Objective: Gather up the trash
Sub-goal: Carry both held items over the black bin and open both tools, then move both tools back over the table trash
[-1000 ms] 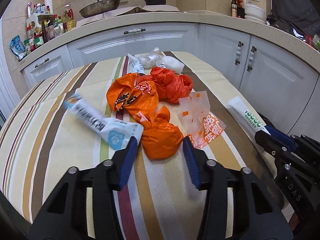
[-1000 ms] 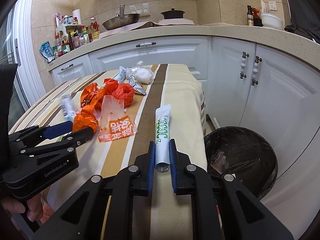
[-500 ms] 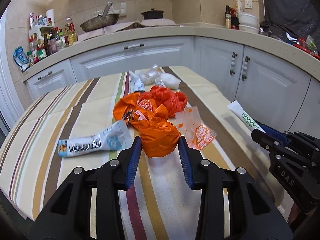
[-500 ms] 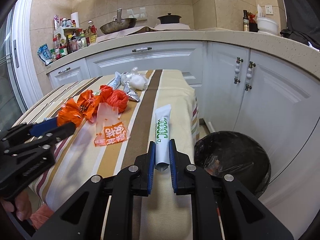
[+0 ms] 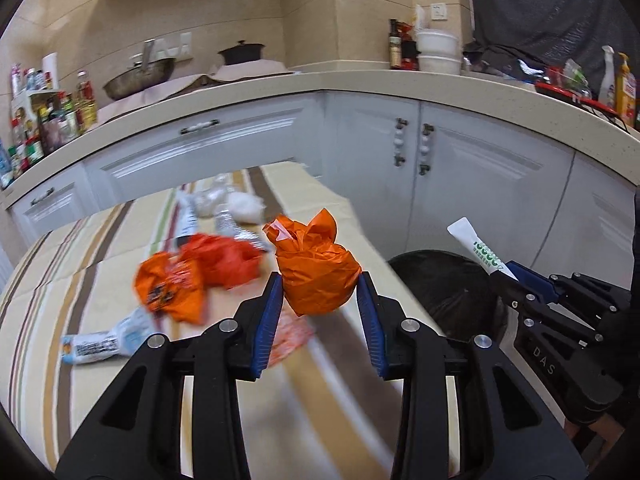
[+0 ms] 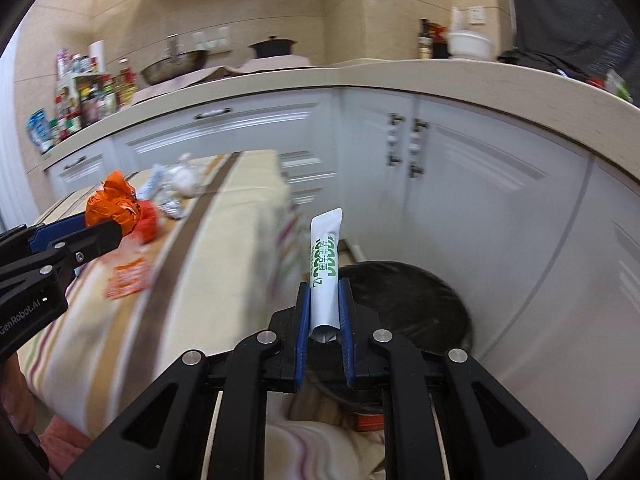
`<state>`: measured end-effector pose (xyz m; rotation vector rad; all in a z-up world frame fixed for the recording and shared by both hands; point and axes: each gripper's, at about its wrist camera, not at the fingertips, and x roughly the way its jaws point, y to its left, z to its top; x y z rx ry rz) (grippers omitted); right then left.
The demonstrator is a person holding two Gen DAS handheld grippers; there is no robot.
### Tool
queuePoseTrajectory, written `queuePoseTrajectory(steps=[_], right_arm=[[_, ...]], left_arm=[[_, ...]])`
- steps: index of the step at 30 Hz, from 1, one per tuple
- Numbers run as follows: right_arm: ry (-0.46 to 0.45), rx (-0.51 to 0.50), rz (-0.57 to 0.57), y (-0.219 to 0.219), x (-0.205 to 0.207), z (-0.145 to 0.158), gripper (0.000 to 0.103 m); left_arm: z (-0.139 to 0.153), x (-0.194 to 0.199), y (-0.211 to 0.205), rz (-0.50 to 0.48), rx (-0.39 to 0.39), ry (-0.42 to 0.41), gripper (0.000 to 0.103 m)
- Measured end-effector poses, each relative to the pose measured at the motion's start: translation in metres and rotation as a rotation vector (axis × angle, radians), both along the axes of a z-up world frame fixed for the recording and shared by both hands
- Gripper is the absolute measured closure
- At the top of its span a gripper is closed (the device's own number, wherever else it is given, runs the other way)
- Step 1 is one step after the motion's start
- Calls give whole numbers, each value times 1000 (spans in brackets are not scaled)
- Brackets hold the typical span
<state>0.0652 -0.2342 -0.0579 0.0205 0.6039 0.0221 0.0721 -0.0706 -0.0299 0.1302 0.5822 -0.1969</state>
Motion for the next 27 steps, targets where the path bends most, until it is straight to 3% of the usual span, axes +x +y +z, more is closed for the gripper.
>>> queuePoseTrajectory(steps=[7,14,16,18,20,27], right_arm=[[10,1,-80,-41,8,-6,88],[22,26,-119,-69,24,-18,88],[19,37,-138,-77,29,-23,82],[38,53,-153,-85,37,-30,75],[48,65,-164,-91,40,-35,71],[53,85,-165,-90,37,-37,70]], left_arm=[[-10,29,-60,-91,30,36,66],[-23,56,-100,-109,64,74,66],[-26,66,-109,-105,75,87,65],[-28,74,-115,-105,64,124,61],[-28,76,-119,-100,57,134,50],[-25,69,-113,-102,69,112,44]])
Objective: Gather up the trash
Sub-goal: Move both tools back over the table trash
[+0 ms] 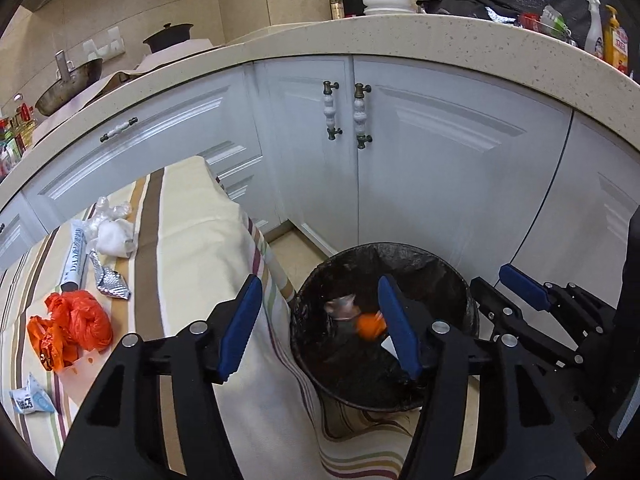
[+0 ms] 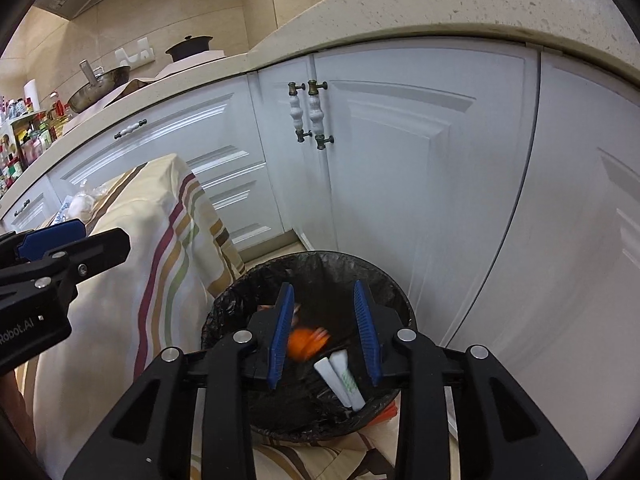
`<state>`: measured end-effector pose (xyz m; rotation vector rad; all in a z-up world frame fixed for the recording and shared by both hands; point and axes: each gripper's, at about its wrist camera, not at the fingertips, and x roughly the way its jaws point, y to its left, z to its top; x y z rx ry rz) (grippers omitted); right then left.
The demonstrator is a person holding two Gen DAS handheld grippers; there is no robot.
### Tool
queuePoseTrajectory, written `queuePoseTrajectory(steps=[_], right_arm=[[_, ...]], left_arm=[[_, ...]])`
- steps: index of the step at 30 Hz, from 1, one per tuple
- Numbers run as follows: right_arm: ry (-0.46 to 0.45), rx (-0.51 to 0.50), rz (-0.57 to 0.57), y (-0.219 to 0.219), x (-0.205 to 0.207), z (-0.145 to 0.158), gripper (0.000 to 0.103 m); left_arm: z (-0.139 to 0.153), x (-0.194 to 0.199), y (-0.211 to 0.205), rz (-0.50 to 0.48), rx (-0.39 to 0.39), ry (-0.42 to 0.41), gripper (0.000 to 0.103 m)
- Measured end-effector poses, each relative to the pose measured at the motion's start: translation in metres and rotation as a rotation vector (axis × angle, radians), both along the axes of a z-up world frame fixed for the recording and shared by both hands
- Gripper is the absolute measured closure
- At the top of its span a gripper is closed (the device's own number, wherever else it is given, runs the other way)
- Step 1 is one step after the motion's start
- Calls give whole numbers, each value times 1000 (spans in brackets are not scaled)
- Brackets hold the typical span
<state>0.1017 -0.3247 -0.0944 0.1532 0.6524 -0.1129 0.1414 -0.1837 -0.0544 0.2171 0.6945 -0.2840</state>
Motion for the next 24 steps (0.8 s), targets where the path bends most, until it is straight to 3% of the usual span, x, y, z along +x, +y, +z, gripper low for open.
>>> queuePoseTrajectory(steps=[11,24], right_arm=[[-64,7,88,43,-13,32,64],[-103,-14,317,143,-11,58,56]], left_arm=[[23,-30,71,82,-41,-50,43],[30,-66,209,355,-34,-86,36]])
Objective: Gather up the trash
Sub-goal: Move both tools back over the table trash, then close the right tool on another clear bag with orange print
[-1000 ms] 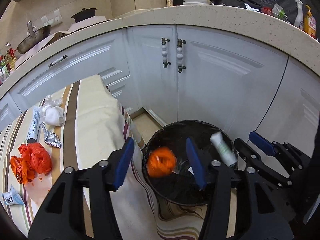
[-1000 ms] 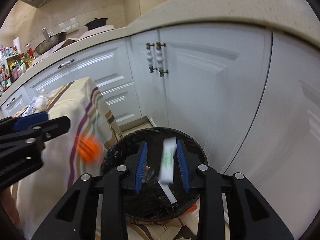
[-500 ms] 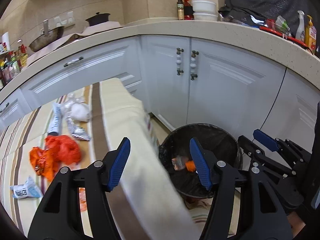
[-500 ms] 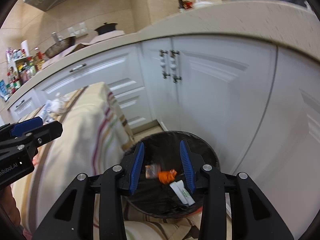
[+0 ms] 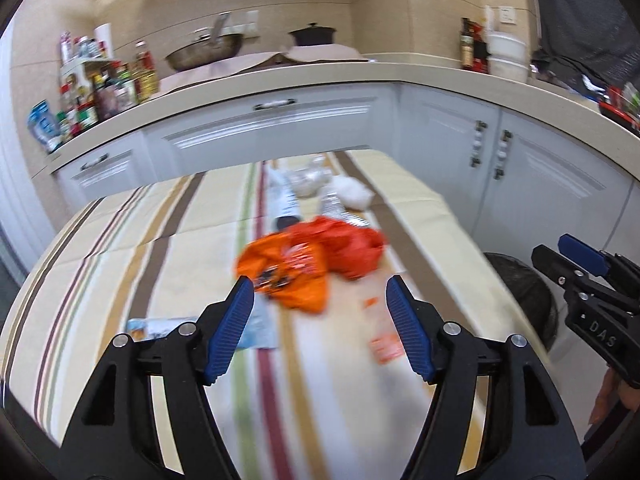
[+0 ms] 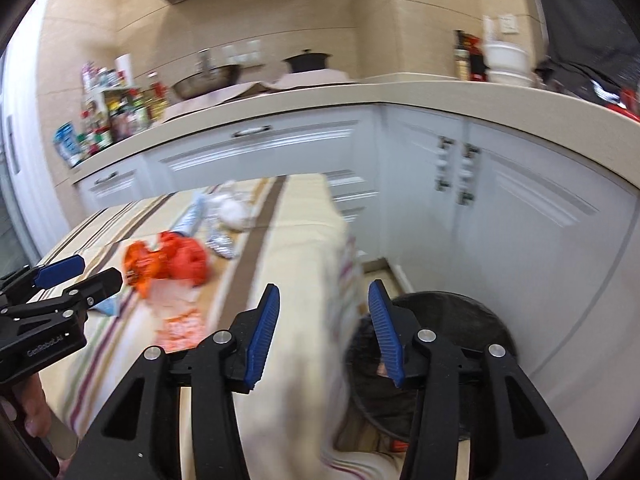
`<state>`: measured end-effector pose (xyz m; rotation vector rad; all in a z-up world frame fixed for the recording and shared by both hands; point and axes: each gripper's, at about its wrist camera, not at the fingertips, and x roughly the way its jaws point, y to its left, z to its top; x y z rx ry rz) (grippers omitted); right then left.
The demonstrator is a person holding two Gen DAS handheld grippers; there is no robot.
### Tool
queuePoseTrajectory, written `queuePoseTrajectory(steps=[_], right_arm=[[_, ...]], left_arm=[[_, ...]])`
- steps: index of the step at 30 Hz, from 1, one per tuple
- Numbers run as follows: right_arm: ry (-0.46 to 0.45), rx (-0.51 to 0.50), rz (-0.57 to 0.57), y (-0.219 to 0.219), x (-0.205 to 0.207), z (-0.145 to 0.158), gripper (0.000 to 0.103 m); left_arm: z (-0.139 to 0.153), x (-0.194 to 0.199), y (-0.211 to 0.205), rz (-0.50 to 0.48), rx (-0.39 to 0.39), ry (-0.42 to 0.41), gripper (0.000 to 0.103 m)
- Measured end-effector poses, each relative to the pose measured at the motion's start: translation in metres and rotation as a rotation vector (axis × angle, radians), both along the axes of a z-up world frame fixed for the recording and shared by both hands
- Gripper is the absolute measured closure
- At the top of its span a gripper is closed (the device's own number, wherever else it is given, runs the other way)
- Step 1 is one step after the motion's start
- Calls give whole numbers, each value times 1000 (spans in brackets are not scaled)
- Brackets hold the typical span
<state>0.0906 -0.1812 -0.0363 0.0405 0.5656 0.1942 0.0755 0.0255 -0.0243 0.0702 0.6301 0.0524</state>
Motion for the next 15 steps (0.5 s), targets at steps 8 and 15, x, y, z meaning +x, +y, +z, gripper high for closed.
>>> queuePoseTrajectory(steps=[8,15], right_arm=[[30,-24,141,63,1,-7,49],[54,-64,220,102,3,-14,42]], left_arm=[[-10,-15,60,127,-3,24,36],[-17,-21,88,180,-20,34,36]])
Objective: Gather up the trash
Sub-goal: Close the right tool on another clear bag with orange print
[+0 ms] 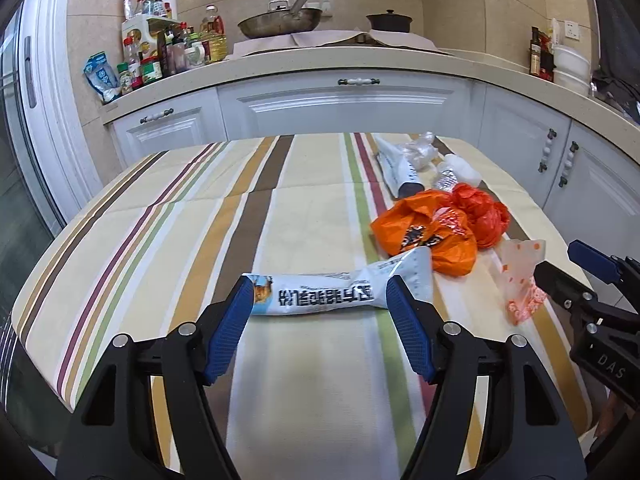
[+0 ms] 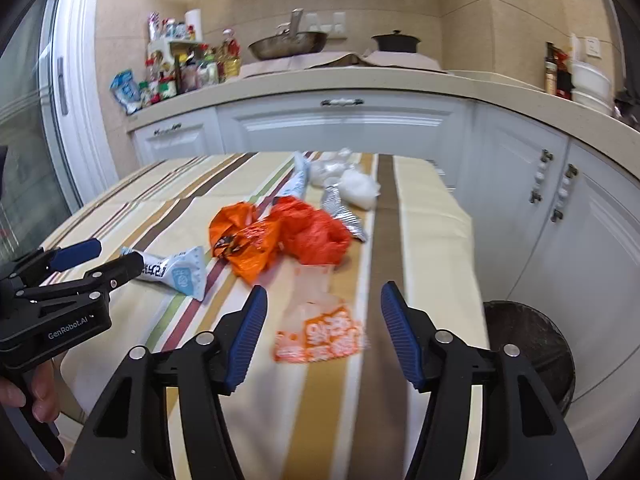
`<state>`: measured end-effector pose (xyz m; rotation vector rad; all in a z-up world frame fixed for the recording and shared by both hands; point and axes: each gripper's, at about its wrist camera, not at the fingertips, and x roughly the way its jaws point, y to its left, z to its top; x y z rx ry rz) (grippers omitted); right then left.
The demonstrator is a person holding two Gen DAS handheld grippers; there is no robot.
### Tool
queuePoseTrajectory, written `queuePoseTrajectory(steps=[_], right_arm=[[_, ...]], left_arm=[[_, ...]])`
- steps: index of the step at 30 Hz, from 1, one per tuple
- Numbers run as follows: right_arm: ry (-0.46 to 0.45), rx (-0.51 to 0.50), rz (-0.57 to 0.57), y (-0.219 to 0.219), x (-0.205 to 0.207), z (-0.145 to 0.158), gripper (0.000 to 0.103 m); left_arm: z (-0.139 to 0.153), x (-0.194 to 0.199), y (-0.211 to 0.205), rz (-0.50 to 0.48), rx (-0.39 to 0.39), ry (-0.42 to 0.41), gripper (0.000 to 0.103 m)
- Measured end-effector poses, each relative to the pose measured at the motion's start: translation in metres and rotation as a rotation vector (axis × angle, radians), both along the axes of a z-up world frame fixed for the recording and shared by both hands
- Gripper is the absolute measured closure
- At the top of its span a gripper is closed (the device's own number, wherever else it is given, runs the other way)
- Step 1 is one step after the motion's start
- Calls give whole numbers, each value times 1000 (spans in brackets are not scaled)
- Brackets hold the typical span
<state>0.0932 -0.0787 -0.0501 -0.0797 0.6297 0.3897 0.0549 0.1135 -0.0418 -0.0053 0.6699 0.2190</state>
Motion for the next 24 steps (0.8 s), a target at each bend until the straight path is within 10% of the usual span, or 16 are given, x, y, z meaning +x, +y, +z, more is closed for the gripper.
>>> queuePoseTrajectory(steps=[7,10,24], right_arm=[[76,-32,10,13,18,-9,40],[118,-38,20,12,24,-15,64],[70,-40,7,-6,15,-7,77]], left_arm=[[-5,1,10,12,-15,8,34],[-6,3,11,7,-25,13,31],[-10,20,-8,1,-7,33,15]])
